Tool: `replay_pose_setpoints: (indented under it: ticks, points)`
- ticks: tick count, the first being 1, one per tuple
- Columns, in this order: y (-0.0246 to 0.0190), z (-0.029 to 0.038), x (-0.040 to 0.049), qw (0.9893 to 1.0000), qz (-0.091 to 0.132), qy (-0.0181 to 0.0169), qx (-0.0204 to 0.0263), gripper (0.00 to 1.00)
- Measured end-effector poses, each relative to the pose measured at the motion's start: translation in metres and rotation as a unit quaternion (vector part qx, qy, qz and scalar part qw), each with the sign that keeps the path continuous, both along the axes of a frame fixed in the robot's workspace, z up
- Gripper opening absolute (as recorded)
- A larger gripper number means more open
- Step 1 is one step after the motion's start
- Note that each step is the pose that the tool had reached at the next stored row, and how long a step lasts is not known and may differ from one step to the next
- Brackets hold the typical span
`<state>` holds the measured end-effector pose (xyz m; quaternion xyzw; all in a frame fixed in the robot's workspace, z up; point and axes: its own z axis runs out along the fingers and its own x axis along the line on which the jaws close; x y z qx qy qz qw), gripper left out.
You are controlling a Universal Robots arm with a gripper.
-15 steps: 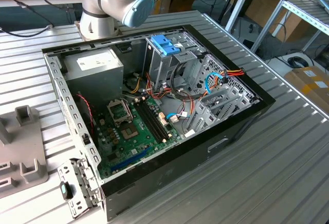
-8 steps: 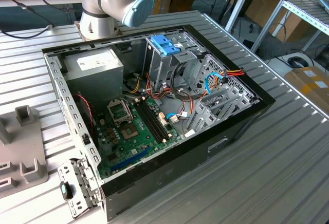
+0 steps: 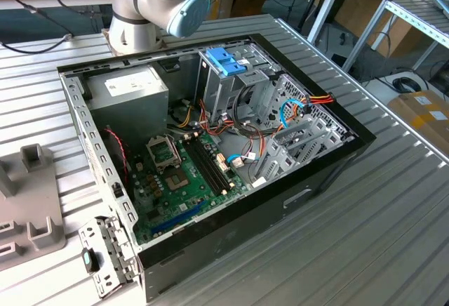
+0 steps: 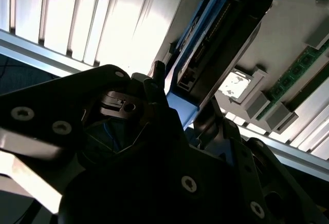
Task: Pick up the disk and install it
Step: 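Pick up the disk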
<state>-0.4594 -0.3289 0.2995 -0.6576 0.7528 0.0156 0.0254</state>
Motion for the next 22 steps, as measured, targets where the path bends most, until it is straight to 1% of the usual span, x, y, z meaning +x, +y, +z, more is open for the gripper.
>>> replay_pose_setpoints:
  ticks: [10,11,12,13,22]
  points:
    - [0.0000,-0.0011,0.0000,1.0000,0.000,0.0000,0.0000,0.48]
    - [0.0000,-0.0012,0.0000,1.0000,0.000,0.0000,-0.0001,0.47]
    - [0.0000,-0.0012,0.0000,1.0000,0.000,-0.0001,0.0000,0.40]
    - [0.0000,-0.0012,0.0000,1.0000,0.000,-0.0001,0.0000,0.38]
    - [0.0000,-0.0013,0.0000,1.0000,0.000,0.0000,0.0000,0.38]
